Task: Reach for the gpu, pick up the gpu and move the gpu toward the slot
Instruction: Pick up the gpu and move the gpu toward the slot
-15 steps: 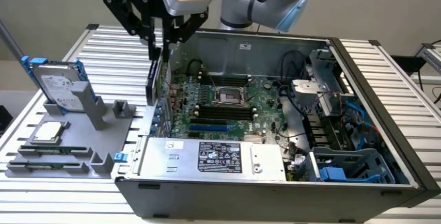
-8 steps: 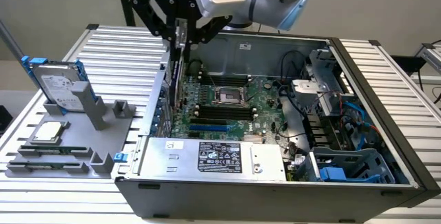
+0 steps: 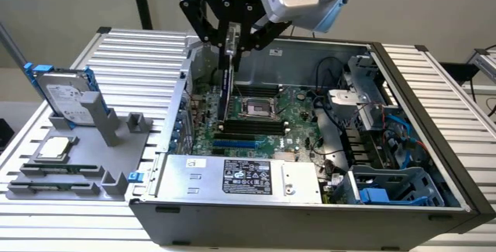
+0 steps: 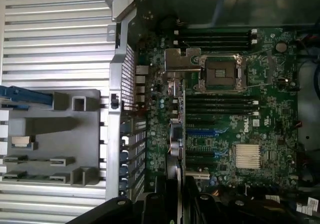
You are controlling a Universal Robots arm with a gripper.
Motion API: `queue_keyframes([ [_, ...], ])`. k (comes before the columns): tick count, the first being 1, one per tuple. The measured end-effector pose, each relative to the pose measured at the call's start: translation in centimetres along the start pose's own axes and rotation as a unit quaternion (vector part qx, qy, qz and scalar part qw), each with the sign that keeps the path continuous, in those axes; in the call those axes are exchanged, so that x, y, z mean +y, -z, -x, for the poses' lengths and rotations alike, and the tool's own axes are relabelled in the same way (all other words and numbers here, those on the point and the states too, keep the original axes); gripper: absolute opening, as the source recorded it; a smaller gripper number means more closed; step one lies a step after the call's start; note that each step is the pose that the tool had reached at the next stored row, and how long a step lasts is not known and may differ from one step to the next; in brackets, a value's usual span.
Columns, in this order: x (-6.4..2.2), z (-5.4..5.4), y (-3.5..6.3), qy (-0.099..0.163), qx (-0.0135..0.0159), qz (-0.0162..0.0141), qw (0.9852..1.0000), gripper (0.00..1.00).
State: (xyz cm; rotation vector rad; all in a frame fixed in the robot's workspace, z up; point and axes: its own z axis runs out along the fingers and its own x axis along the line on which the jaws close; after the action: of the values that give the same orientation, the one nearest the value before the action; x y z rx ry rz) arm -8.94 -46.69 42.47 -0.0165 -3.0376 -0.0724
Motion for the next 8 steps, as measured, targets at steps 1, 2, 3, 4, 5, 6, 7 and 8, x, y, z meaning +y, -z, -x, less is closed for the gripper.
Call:
queue_keyframes([
  [1, 0.05, 0.5, 0.02, 0.0, 0.0, 0.0, 1.0, 0.26],
  [2, 0.12, 0.9, 0.05, 0.0, 0.0, 0.0001, 1.0, 0.26],
  [3, 0.19, 1.4, 0.07, 0.0, 0.0, 0.0, 1.0, 0.26],
  [4, 0.27, 1.8, 0.09, 0.0, 0.0, 0.0, 1.0, 0.26],
  [5, 0.36, 2.3, 0.1, 0.0, 0.0, 0.0001, 1.0, 0.26],
  [6, 0.47, 2.6, 0.1, 0.0, 0.0, 0.0, 1.0, 0.26],
  [7, 0.59, 2.9, 0.09, 0.0, -0.0001, 0.0, 1.0, 0.26],
  [8, 0.73, 3.1, 0.06, 0.0, -0.0004, 0.0, 1.0, 0.26],
])
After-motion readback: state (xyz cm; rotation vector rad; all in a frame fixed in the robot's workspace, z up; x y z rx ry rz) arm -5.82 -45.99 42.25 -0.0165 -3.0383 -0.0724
